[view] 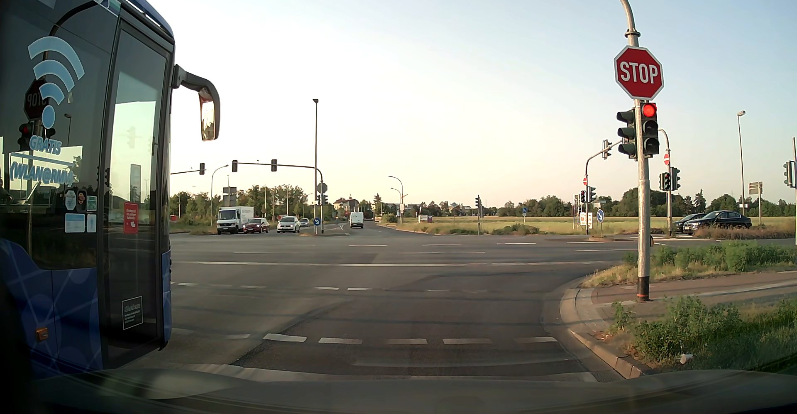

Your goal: Follow the waypoints while adhering to traffic rules and regulations

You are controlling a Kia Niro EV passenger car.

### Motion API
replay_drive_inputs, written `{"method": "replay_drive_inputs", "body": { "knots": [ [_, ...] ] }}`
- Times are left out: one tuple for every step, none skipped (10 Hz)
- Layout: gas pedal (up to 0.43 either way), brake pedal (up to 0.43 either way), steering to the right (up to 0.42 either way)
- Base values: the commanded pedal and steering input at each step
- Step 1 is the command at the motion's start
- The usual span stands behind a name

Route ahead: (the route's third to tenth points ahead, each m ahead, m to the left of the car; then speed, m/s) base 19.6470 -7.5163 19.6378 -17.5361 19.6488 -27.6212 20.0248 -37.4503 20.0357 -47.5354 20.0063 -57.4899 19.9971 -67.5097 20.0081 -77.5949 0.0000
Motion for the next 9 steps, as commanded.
{"method": "replay_drive_inputs", "body": {
  "knots": [
    [0.000,0.445,0.004],
    [0.000,0.445,0.004],
    [0.000,0.433,0.004],
    [0.000,0.415,0.004],
    [0.000,0.409,0.004],
    [0.000,0.409,0.004],
    [0.000,0.402,0.004],
    [0.000,0.402,0.004],
    [0.000,0.402,0.004]
  ]
}}
